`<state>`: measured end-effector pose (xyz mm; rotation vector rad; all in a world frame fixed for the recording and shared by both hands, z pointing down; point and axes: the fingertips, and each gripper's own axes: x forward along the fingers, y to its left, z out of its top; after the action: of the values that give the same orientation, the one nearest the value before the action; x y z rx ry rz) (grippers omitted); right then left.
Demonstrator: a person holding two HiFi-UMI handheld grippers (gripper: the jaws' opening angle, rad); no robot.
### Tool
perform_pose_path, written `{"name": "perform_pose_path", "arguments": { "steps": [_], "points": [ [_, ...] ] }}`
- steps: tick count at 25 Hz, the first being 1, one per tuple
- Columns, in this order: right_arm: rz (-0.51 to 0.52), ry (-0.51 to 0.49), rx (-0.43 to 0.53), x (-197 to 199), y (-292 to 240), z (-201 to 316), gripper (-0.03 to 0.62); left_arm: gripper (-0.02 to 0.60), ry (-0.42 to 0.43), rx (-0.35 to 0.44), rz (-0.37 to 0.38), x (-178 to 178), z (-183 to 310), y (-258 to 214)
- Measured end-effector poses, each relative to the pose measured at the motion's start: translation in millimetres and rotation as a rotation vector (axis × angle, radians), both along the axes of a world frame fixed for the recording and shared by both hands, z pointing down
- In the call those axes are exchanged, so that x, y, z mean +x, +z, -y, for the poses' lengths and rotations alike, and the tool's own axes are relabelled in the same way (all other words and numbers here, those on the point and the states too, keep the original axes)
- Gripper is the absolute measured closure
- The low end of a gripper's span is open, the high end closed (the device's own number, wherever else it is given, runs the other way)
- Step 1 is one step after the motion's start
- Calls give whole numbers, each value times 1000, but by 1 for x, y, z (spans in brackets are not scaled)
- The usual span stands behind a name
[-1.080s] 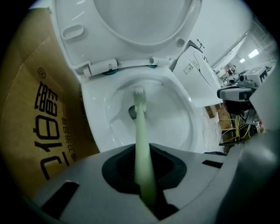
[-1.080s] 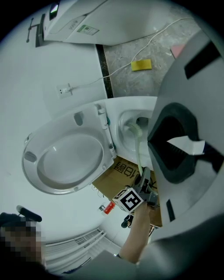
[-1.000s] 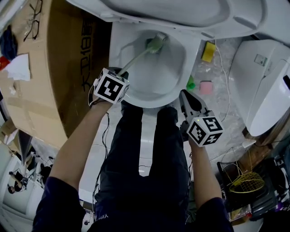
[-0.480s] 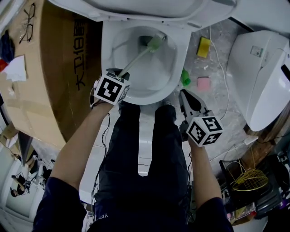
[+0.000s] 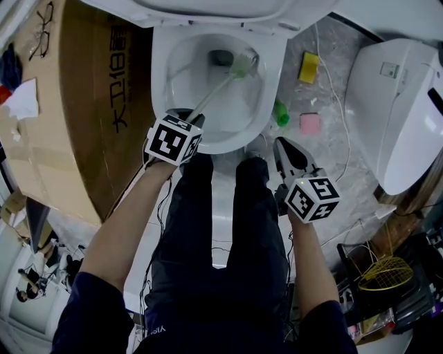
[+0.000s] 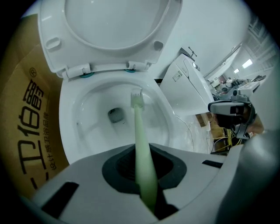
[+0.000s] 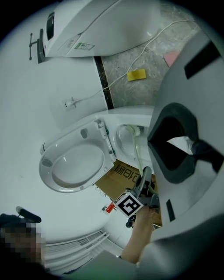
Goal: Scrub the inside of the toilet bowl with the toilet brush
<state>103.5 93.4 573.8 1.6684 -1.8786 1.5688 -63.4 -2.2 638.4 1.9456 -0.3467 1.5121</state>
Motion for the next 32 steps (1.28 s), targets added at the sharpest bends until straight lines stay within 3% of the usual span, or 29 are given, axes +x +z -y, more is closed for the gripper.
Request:
{"name": "perform_pose_path", "arguments": {
  "steps": [9,15,19,32],
  "points": [
    [-8,-12,-10,-11,1,-13,594,529,-31,-34,-69,1,-27,-7],
    [-8,-22,-16,-21,2,-17,594,529,3,-54,-83,-6,-43,-9],
    [-6,-32,-16,-28,2,-15,594,531,44,-63,-68,-14,-57,-8],
    [-9,-79,-11,-49,-1,-4,594,531,39,-132,-42,-56,-93,-7]
  ]
}}
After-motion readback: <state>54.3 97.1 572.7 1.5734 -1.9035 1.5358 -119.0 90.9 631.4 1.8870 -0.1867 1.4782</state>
